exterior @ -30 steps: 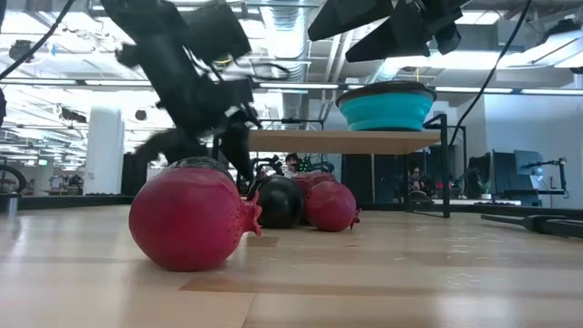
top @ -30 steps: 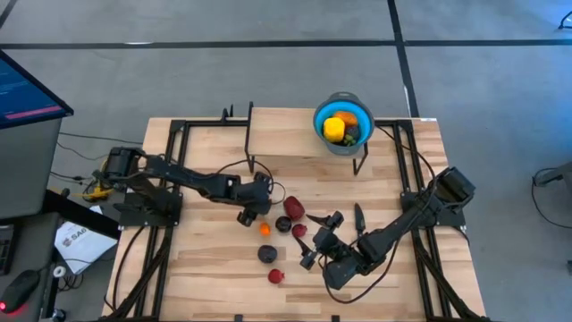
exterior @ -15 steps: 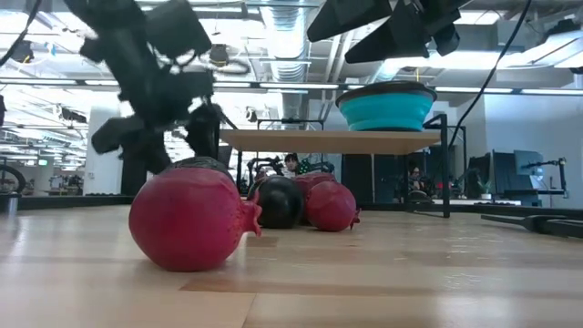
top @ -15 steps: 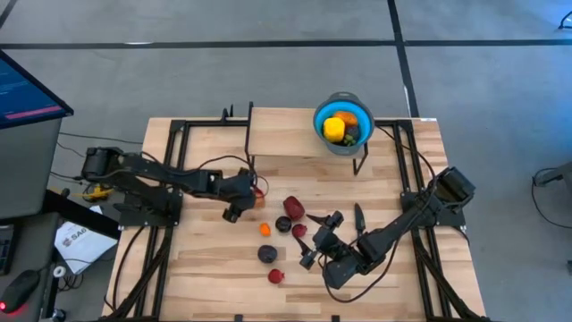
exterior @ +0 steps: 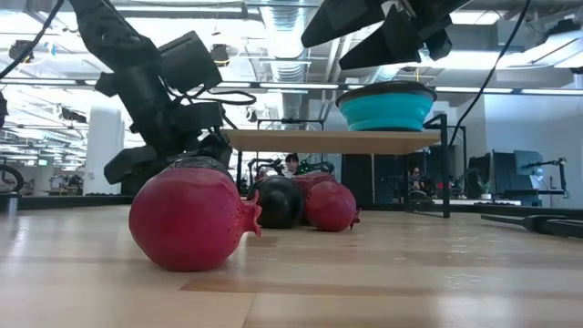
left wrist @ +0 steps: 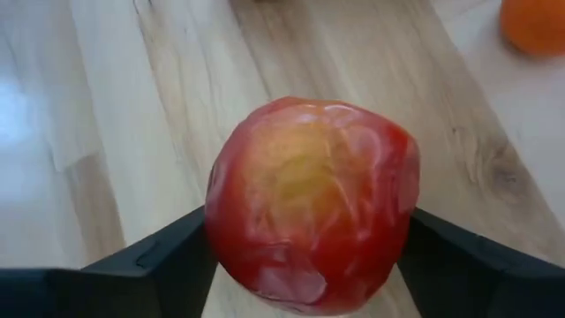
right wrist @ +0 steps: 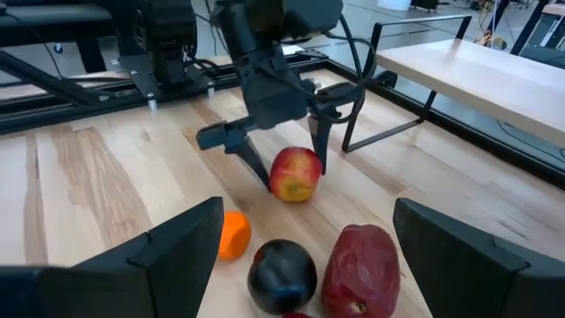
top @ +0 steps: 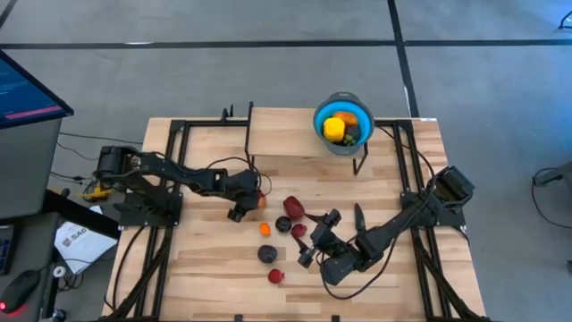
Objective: Pick & Place Fruit
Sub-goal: Put the apple into the strainer bowl
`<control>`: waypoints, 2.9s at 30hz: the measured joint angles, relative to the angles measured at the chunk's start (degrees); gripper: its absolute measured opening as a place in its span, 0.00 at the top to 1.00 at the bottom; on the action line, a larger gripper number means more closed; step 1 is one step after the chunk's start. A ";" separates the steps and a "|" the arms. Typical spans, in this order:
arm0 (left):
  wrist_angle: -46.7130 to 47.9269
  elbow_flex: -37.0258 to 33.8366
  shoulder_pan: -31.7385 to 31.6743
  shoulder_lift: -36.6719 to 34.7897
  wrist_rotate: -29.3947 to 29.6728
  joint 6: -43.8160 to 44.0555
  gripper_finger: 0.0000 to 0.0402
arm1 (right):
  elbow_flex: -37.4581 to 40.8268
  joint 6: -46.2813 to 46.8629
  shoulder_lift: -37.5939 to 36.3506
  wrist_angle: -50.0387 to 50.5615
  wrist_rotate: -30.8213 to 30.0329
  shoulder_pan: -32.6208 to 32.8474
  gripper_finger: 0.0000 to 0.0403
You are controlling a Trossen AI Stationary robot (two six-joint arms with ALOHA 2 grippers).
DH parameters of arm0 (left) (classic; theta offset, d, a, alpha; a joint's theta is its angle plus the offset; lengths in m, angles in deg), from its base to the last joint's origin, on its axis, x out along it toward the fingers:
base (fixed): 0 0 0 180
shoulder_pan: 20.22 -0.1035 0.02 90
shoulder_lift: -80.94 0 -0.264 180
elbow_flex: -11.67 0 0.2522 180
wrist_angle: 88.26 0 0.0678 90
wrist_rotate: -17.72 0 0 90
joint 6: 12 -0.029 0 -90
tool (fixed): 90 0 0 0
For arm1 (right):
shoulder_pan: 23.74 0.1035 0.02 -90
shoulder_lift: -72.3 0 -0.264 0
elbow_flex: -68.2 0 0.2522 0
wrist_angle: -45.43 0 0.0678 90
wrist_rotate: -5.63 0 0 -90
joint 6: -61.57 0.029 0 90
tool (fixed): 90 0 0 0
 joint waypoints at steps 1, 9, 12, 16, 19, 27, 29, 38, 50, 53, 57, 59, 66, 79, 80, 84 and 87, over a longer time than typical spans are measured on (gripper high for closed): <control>-0.09 -0.02 0.00 0.02 -0.53 0.20 0.28 | -0.02 0.00 0.00 0.02 0.02 0.00 0.19; -1.86 -0.21 1.22 -4.73 -6.73 8.68 0.41 | -0.02 -0.96 0.00 0.06 2.58 0.02 0.19; -3.55 -0.21 2.63 -7.50 -11.11 13.16 0.37 | -0.02 -1.27 0.00 0.07 5.08 0.00 0.19; -8.21 -0.12 4.60 -9.51 -21.80 21.75 0.35 | 0.02 -7.74 0.00 -3.54 13.03 -1.66 0.19; -10.60 -0.15 5.91 -9.78 -27.05 27.28 0.37 | 0.02 -21.44 0.00 -10.13 21.40 -3.77 0.19; -12.65 -0.15 8.37 -9.71 -27.92 31.89 0.35 | -1.15 -51.78 0.17 -15.04 29.82 -7.92 0.19; -13.78 -0.15 8.35 -9.71 -27.92 32.66 0.34 | -3.28 -54.41 2.31 -15.30 31.32 -9.27 0.19; -15.34 -0.19 8.13 -9.69 -28.08 33.49 0.35 | -17.22 -67.29 13.70 -3.47 22.92 -10.67 0.20; -16.63 -0.17 8.09 -9.71 -28.38 33.42 0.33 | -22.95 -62.53 15.37 5.35 22.71 -10.93 0.42; -17.53 -0.17 7.76 -9.71 -28.39 33.18 0.30 | -22.95 -59.16 15.35 5.66 22.22 -10.30 0.42; -18.73 -0.19 6.18 -9.99 -28.28 31.37 0.22 | -22.97 -45.97 15.23 10.17 21.91 -9.43 0.42; -19.44 -0.15 5.16 -10.21 -27.64 30.69 0.18 | -22.86 -38.29 14.89 15.10 22.50 -8.40 0.40; -19.01 -0.12 4.30 -10.19 -24.08 29.76 0.11 | -22.86 -16.90 8.83 33.93 22.50 -2.68 0.40; -21.62 -0.12 8.74 -10.19 -22.83 29.70 0.17 | -22.88 15.74 -16.87 66.36 8.05 -16.86 0.39; -22.05 -0.12 9.08 -10.19 -22.81 29.71 0.18 | -22.90 15.56 -18.71 66.27 10.02 -20.67 0.39; -23.05 -0.12 10.13 -10.19 -22.83 29.71 0.19 | -22.90 8.25 -23.40 63.10 20.63 -38.32 0.39; -23.28 -0.12 10.47 -10.17 -22.85 29.72 0.20 | -22.92 1.57 -24.00 59.25 30.26 -50.13 0.39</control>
